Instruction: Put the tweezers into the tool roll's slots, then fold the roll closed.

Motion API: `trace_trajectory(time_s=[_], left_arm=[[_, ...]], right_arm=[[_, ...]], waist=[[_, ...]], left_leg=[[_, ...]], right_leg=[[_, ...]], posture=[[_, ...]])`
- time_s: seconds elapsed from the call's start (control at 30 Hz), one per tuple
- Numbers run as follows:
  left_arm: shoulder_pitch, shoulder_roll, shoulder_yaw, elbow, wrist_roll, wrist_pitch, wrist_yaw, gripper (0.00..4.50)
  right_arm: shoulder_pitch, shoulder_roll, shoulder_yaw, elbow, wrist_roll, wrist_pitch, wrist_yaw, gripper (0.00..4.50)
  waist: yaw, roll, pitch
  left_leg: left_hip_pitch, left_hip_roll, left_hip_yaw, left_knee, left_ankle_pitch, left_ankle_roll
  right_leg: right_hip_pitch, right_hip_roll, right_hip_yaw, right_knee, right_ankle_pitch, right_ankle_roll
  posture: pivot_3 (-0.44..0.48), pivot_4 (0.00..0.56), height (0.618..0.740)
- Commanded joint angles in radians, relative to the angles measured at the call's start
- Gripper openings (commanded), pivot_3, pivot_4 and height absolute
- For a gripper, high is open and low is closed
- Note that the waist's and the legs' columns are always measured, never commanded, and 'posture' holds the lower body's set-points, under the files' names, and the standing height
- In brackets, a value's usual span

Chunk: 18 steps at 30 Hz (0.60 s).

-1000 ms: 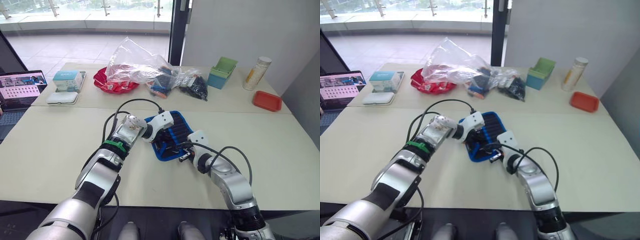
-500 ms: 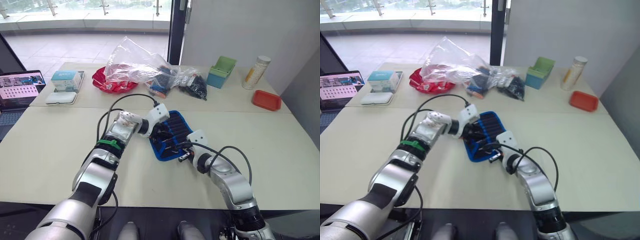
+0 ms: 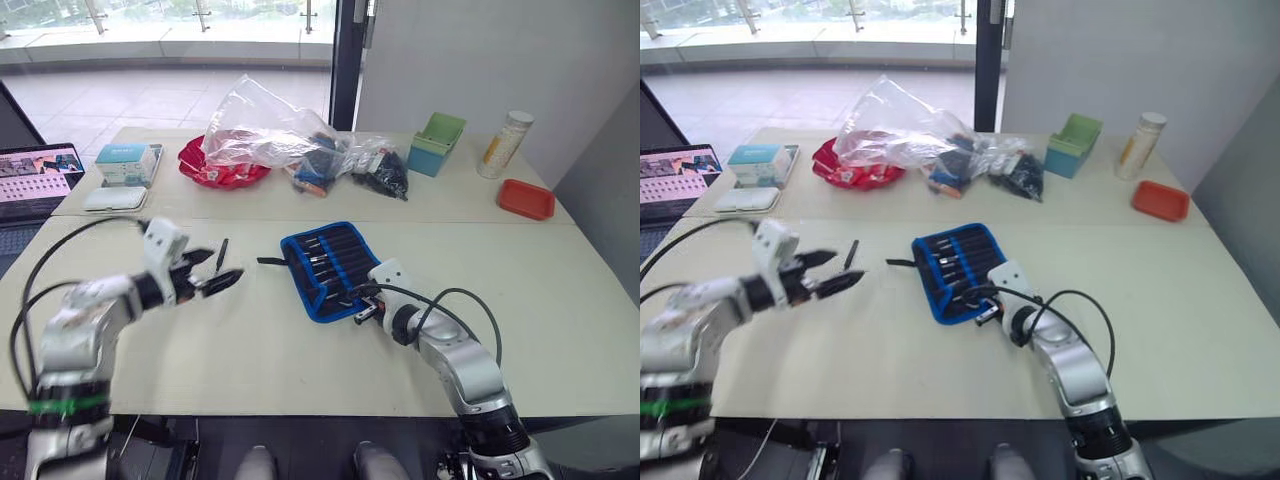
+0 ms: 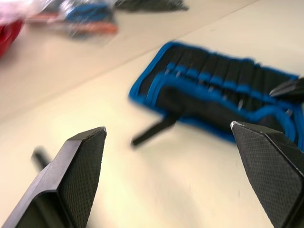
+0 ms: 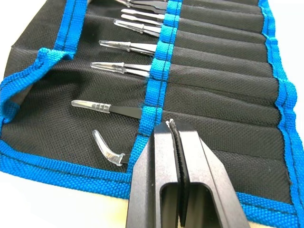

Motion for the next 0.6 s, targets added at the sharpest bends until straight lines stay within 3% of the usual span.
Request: trace_trajectory(time_s=[0.03,0.13,0.27,0.43,0.6], left_arm=[[0.177,-0.014,0.171,-0.211,-0.077,0.033,0.065,4.46],[0.393,-0.059,0.292,-0.328,-0.136,0.035,0.067,4.46],[0.553,-0.098,0.396,-0.362,-0.163,-0.019,0.097,4.46],[0.637,-0.106,0.442,-0.381,-0.189,-0.034,0.137,4.46],[0.614,-0.102,0.379,-0.369,-0.192,-0.041,0.185,4.46]], right_arm=[[0.033,-0.024,0.02,0.056,0.003,0.042,0.022,0.0],[0.03,-0.038,0.026,0.059,0.006,0.044,0.041,0.0],[0.025,-0.049,0.036,0.065,0.007,0.042,0.062,0.0],[0.016,-0.05,0.046,0.081,0.007,0.035,0.075,0.0],[0.01,-0.043,0.052,0.087,0.004,0.033,0.078,0.0]], waist=[[0.003,-0.002,0.0],[0.002,-0.002,0.0],[0.008,-0.004,0.0],[0.006,-0.006,-0.001],[0.003,-0.006,-0.001]], left_leg=[[0.0,0.0,0.0,0.0,0.0,0.0],[0.0,0.0,0.001,0.0,0.0,0.0],[0.0,0.001,0.001,-0.001,0.0,0.0],[0.0,0.001,0.001,-0.001,0.0,-0.001],[0.0,0.001,0.001,-0.001,0.0,-0.001]], right_leg=[[0.0,0.0,0.0,0.0,0.0,0.0],[0.001,-0.001,0.0,-0.003,0.0,0.0],[0.001,-0.001,-0.001,-0.007,0.0,-0.001],[0.002,-0.001,-0.001,-0.008,-0.001,-0.002],[0.001,-0.001,0.0,-0.008,-0.001,-0.002]], posture=[[0.0,0.15,0.74],[0.0,0.15,0.74],[0.0,0.15,0.74],[0.0,0.15,0.74],[0.0,0.15,0.74]])
